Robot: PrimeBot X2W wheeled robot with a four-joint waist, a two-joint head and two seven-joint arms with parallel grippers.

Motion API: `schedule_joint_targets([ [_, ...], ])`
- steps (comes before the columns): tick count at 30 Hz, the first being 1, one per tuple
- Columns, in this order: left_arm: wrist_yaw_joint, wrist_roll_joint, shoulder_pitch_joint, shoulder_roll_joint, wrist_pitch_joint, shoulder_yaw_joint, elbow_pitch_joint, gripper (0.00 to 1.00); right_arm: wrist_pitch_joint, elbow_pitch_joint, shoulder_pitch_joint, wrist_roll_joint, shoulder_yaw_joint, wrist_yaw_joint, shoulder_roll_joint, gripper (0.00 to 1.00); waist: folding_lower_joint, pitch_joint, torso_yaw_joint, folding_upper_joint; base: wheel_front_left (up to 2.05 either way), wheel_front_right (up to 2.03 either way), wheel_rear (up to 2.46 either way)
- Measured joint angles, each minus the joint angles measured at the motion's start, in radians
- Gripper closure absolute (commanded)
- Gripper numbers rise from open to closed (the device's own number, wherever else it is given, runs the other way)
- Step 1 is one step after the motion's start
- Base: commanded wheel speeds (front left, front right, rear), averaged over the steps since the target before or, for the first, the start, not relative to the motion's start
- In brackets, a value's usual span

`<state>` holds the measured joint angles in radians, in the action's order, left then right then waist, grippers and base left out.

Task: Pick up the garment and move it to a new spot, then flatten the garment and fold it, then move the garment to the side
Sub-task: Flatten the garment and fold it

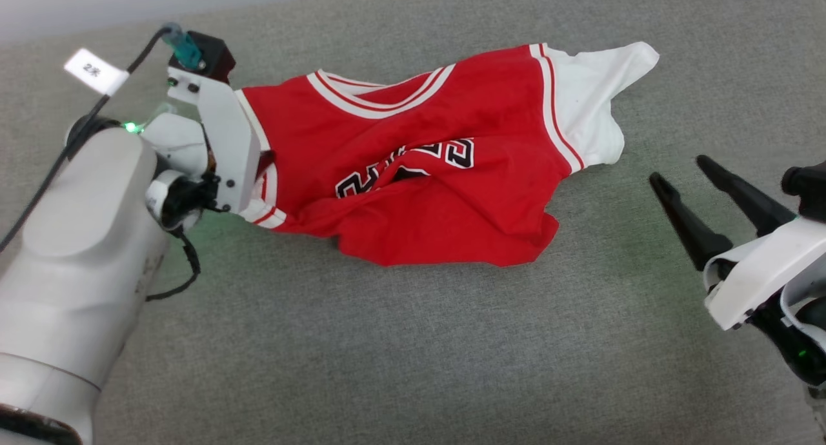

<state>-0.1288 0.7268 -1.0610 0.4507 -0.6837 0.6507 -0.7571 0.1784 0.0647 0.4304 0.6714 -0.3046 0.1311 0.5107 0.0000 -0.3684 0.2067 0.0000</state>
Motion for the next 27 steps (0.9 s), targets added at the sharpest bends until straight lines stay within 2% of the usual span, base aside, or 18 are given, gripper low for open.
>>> schedule_joint_targets([
  [1, -0.001, -0.001, 0.0, 0.003, 0.012, 0.002, -0.004, 0.3, 0.013, -0.019, -0.008, -0.01, 0.01, 0.0, -0.012, 0.0, 0.0, 0.0, -0.002, 0.0, 0.0, 0.0, 0.0],
  [3, 0.0, -0.014, -0.008, 0.011, 0.037, 0.009, -0.02, 0.48, 0.039, -0.053, -0.02, -0.028, 0.026, 0.0, -0.028, 0.0, 0.0, 0.0, -0.006, 0.0, 0.0, 0.0, 0.0],
  [7, 0.0, -0.023, -0.017, 0.013, 0.061, 0.029, -0.045, 0.55, 0.081, -0.104, -0.04, -0.061, 0.057, 0.0, -0.051, 0.0, 0.0, 0.003, -0.015, 0.0, 0.0, 0.0, 0.0],
  [9, 0.0, -0.015, -0.019, 0.01, 0.066, 0.04, -0.047, 0.54, 0.099, -0.124, -0.047, -0.072, 0.071, 0.0, -0.058, 0.0, 0.0, 0.005, -0.018, 0.0, 0.0, 0.0, 0.0],
  [11, 0.0, -0.005, -0.023, 0.01, 0.07, 0.052, -0.048, 0.6, 0.114, -0.141, -0.056, -0.08, 0.077, 0.0, -0.066, 0.0, 0.0, 0.007, -0.021, 0.0, 0.0, 0.0, 0.0],
  [14, 0.0, 0.012, -0.024, 0.011, 0.09, 0.058, -0.053, 1.0, 0.131, -0.165, -0.067, -0.094, 0.086, 0.0, -0.078, 0.0, 0.0, 0.011, -0.025, 0.0, 0.0, 0.0, 0.0],
  [19, 0.0, 0.086, -0.024, -0.003, 0.139, 0.021, -0.058, 1.0, 0.148, -0.185, -0.081, -0.106, 0.108, 0.0, -0.083, 0.0, 0.0, 0.023, -0.034, 0.0, 0.0, 0.0, 0.0],
  [26, 0.0, 0.211, 0.045, 0.012, 0.231, -0.062, -0.056, 1.0, 0.178, -0.211, -0.106, -0.118, 0.138, 0.0, -0.09, 0.0, 0.0, 0.048, -0.054, 0.0, 0.0, 0.0, 0.0],
  [27, 0.0, 0.231, 0.063, 0.014, 0.245, -0.079, -0.056, 0.95, 0.184, -0.214, -0.113, -0.118, 0.139, 0.0, -0.093, 0.0, 0.0, 0.05, -0.057, 0.0, 0.0, 0.0, 0.0],
])
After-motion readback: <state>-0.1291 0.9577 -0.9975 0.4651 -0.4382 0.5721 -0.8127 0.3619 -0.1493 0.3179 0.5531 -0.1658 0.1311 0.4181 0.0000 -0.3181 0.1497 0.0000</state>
